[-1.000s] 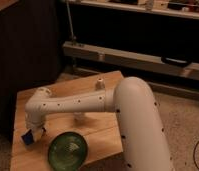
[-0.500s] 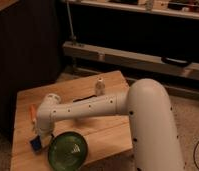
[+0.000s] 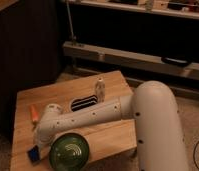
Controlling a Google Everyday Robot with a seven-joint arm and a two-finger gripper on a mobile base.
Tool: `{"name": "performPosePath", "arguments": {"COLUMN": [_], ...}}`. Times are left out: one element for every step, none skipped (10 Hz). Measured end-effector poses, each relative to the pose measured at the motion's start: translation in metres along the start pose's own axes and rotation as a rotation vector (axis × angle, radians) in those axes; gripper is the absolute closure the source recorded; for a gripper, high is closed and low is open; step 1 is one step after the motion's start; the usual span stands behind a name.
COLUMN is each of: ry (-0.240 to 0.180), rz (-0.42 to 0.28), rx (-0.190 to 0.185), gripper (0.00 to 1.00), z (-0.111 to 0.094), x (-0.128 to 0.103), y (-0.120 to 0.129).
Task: Wipe the white sponge on the table
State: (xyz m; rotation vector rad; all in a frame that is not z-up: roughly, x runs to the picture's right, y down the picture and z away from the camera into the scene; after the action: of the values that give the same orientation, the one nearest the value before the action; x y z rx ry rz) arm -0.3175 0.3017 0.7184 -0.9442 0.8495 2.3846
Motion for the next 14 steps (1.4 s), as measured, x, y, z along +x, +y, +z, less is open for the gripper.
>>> {"name": "performPosePath", "arguments": {"ry": [0.009,0.017,0.024,0.033,0.039,0.044,0.048,0.052,0.055,0.061,0.063,0.067,0.074,0.083], "rz": [-0.025,-0.043,-0.064,-0.093,-0.119,-0.145,-0.159,-0.174,-0.179,-0.177,-0.167,-0.154,-0.128,-0.106], "rx": [0.017,0.030,0.037,0.042,0.048,0.054,0.054,0.054,0.060,0.073,0.081,0.084,0.085,0.085], "gripper": [0.46,0.46,0.46,0.46,0.46,0.46,0.46,0.46,0.44,0.35,0.26,0.21,0.20,0.20], "z": [0.009,0.016,0.021,0.026,0.030,0.034,0.035,0.033,0.031,0.027,0.026,0.024,0.017,0.009], "x": [0.014,0.025,0.033,0.043,0.053,0.062,0.067,0.071,0.071,0.069,0.066,0.063,0.058,0.055], "y": [-0.004,-0.005,-0.003,0.006,0.017,0.030,0.041,0.049,0.053,0.053,0.051,0.046,0.036,0.026]}}
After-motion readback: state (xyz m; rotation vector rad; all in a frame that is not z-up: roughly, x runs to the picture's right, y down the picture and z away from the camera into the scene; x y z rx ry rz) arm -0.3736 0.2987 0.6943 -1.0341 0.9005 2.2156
